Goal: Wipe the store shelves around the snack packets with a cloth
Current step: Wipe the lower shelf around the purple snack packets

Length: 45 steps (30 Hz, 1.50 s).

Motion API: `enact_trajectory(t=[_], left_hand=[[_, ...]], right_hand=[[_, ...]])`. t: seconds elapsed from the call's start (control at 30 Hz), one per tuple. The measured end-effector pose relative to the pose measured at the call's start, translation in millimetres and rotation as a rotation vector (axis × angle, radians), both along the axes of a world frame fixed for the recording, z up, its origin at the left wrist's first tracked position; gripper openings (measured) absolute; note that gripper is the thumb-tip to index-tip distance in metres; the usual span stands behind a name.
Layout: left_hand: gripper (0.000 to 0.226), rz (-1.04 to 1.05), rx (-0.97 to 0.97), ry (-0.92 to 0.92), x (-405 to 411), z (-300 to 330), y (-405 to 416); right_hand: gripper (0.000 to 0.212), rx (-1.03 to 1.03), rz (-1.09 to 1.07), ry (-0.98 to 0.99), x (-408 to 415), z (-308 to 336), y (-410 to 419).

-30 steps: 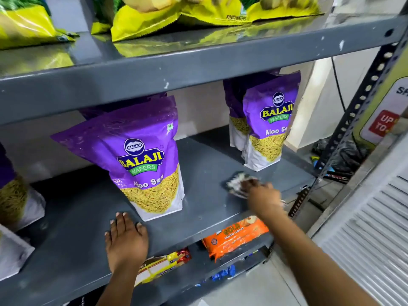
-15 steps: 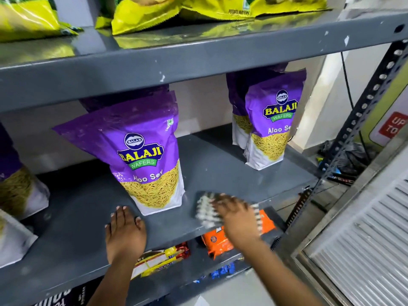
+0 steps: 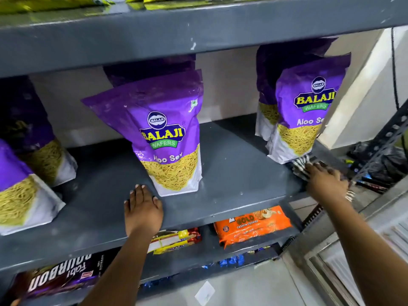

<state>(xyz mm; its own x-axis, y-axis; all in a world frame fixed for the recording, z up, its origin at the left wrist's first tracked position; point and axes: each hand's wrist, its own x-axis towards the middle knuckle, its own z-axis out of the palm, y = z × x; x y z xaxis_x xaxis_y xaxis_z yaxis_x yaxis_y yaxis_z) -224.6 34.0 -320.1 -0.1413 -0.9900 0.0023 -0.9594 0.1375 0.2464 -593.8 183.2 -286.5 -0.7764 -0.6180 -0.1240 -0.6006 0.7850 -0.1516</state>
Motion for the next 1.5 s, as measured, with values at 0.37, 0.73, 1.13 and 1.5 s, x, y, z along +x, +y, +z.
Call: enact_trajectory(t=[0.37, 0.73, 1.13, 1.5], left_hand=[[0.064, -0.196, -0.007, 0.027, 54.0, -2.0, 17.4], [0.047, -0.148, -0.198, 0.052, 280.0, -14.3, 14.5], [0.086, 0.112, 0.004, -0.115, 433.6, -23.2, -19.9], [0.092, 0.102, 0.007, 0.000, 432.8, -23.8, -21.0]], right_hand=[[0.068, -0.097, 0.270, -0.058, 174.5, -5.6, -15.8], [0.069, -0.104, 0.463, -0.086, 382.1, -7.2, -63.9], [0.068, -0.032, 0.708, -0.097, 547.8, 0.9, -120.6], [0.079, -0.167, 1.023, 0.079, 601.2, -3.2, -131.2]])
